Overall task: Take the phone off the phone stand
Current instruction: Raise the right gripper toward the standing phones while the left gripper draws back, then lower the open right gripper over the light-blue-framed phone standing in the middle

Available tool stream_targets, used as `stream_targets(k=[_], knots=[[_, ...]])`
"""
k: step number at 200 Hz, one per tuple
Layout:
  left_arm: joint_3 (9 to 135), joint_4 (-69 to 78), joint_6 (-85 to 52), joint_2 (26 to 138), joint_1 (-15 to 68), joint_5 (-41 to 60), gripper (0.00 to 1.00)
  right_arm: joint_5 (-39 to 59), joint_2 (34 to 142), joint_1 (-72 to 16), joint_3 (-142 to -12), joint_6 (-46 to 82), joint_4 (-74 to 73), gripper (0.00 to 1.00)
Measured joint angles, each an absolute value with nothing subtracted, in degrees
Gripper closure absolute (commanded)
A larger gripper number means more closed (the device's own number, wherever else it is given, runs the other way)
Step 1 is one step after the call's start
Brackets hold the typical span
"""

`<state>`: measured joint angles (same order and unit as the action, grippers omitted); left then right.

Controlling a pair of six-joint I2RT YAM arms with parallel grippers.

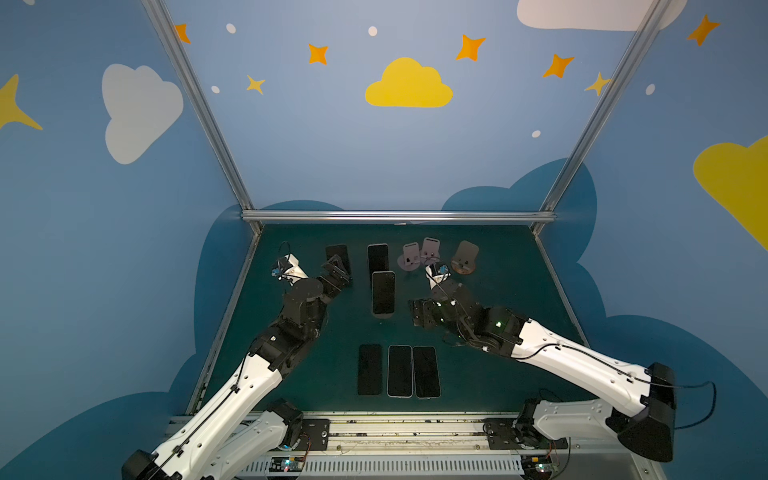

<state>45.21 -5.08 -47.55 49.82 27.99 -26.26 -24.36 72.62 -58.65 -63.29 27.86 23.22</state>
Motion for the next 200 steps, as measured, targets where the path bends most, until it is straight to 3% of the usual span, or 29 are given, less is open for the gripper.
stream_targets(k=[77,140,200], knots=[[44.4,-7.3,-52.1,50.6,20.9,-28.1,0.00,-23.8,86.3,-58.7,-74.1,20.1,12.7,0.11],[44.4,-7.2,-52.2,50.5,20.7,-26.3,0.00,-30.7,99.8,-58.4,-87.2,24.2,15.5,0.09],[44.4,-7.1,-52.4,50.5,20.6,-24.0,0.00,-30.5,104.7,-56.3,-89.0,28.7,18.4,0.08]])
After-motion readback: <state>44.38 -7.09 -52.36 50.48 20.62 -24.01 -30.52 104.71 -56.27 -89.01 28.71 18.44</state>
